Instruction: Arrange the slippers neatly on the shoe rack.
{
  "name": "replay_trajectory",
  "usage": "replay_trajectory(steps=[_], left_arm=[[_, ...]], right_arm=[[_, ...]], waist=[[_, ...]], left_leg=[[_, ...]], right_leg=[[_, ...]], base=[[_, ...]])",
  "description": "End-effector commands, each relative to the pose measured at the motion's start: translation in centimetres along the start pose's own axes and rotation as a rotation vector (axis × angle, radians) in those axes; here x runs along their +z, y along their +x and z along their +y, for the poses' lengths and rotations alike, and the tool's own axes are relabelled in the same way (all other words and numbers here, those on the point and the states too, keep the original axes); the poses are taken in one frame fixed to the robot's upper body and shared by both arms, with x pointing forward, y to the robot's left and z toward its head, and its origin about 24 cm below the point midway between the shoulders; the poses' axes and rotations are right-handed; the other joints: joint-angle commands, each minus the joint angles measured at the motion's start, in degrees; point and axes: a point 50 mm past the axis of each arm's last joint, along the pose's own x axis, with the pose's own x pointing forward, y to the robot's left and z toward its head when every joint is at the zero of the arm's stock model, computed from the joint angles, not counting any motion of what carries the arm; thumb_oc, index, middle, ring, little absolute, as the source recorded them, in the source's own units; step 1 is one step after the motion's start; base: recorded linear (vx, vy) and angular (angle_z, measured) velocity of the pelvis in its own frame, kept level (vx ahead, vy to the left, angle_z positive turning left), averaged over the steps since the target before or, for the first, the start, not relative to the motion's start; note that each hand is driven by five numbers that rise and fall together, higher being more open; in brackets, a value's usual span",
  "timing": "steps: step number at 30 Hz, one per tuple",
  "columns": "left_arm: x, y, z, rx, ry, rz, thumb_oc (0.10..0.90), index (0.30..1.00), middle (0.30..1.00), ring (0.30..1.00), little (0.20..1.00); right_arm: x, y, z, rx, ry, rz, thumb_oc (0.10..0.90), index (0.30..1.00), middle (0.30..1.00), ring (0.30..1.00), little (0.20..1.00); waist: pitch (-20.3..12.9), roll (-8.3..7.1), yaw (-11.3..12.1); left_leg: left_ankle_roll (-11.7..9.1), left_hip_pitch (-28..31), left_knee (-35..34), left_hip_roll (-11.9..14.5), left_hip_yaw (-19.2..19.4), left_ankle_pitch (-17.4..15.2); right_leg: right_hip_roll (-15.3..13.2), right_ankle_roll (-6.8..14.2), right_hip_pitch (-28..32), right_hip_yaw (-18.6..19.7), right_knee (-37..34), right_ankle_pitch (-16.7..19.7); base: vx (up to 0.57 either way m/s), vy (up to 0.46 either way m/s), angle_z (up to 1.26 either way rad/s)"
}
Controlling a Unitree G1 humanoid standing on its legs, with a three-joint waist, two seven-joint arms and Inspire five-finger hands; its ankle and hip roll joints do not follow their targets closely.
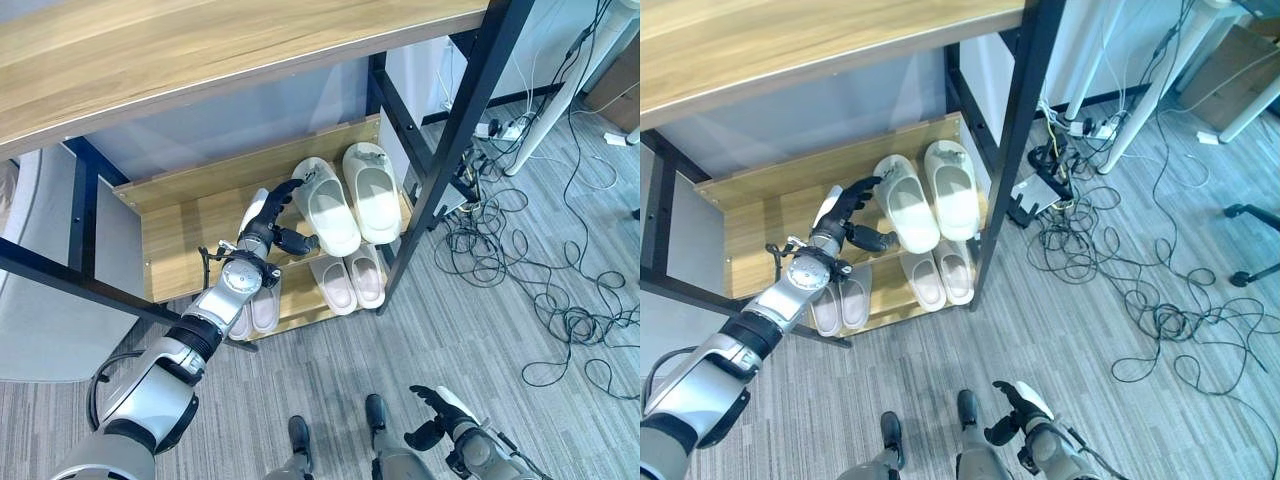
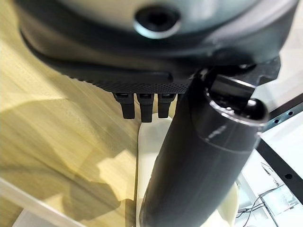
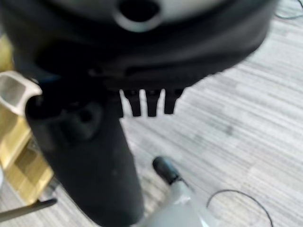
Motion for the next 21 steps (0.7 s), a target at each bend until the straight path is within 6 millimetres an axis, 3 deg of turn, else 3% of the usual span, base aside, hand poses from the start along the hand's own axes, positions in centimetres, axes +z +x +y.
replay_trajectory(steps=[1, 6, 13, 16, 17, 18, 21], left_arm=[[6.5, 2.4, 2.4, 0.098, -0.062, -0.215, 0.8, 0.9, 0.9, 0.9, 0.9], [6.2, 0.7, 1.1, 0.082, -0.229, -0.267, 0.8, 0.9, 0.9, 0.9, 0.9], [5.2, -2.8, -1.2, -0.013, -0.315, -0.329, 0.8, 0.9, 0.9, 0.9, 0.9], [3.8, -4.6, -1.9, -0.047, -0.368, -0.307, 0.8, 0.9, 0.9, 0.9, 0.9], [2.5, -5.9, -2.1, -0.063, -0.389, -0.278, 0.8, 0.9, 0.9, 0.9, 0.9], [2.5, -5.9, -2.1, -0.064, -0.389, -0.276, 0.8, 0.9, 0.9, 0.9, 0.9], [-1.6, -9.0, -2.3, -0.098, -0.405, -0.149, 0.8, 0.9, 0.9, 0.9, 0.9]], right_arm=[[-1.1, -0.9, 0.5, -0.01, 0.021, -0.012, 0.8, 0.9, 0.9, 0.9, 0.9], [-1.0, -1.0, 1.5, 0.012, 0.031, -0.003, 0.8, 0.9, 0.9, 0.9, 0.9], [-0.8, -1.0, 2.0, 0.013, 0.057, -0.001, 0.8, 0.9, 0.9, 0.9, 0.9], [-0.9, -1.0, 2.4, 0.012, 0.074, 0.009, 0.8, 0.9, 0.9, 0.9, 0.9], [-1.2, -1.1, 2.5, 0.01, 0.091, 0.026, 0.8, 0.9, 0.9, 0.9, 0.9], [-1.2, -1.1, 2.6, 0.011, 0.09, 0.026, 0.8, 0.9, 0.9, 0.9, 0.9], [-1.9, -1.3, 3.0, 0.01, 0.122, 0.062, 0.8, 0.9, 0.9, 0.9, 0.9]], waist=[[-4.18, -1.19, 0.49], [-4.81, -1.69, 2.67], [-5.42, -2.65, 6.03], [-5.9, -3.15, 7.88], [-6.1, -3.56, 9.42], [-6.14, -3.57, 9.32], [-6.82, -4.2, 12.07]], left_leg=[[-0.94, -1.89, 0.08, -3.09, -2.82, -0.78], [-1.26, -0.89, 0.08, -3.03, -3.99, -0.59], [-1.53, -0.44, 0.08, -3.28, -5.56, -0.32], [-1.51, -0.21, 0.08, -3.53, -6.54, -0.25], [-1.58, -0.03, 0.08, -3.71, -7.15, -0.16], [-1.58, 0.0, 0.08, -3.73, -7.23, -0.16], [-1.55, 0.28, 0.08, -4.25, -8.68, -0.04]], right_leg=[[-2.59, 6.08, 0.02, -4.71, 0.29, -3.58], [-2.75, 5.9, 2.25, -6.94, 0.29, -4.34], [-3.2, 5.6, 4.29, -10.02, 0.29, -4.7], [-3.46, 5.49, 5.22, -11.66, 0.29, -4.79], [-3.67, 5.42, 6.02, -12.79, 0.29, -4.88], [-3.69, 5.43, 6.09, -12.86, 0.29, -4.91], [-4.32, 5.38, 7.5, -15.49, 0.29, -5.02]], base=[[0.0, 0.0, 0.0], [-0.01, -0.033, 0.15], [-0.04, -0.007, 0.25], [-0.05, -0.002, 0.35], [-0.05, 0.0, 0.44], [-0.05, 0.005, 0.33], [-0.06, 0.019, 0.41]])
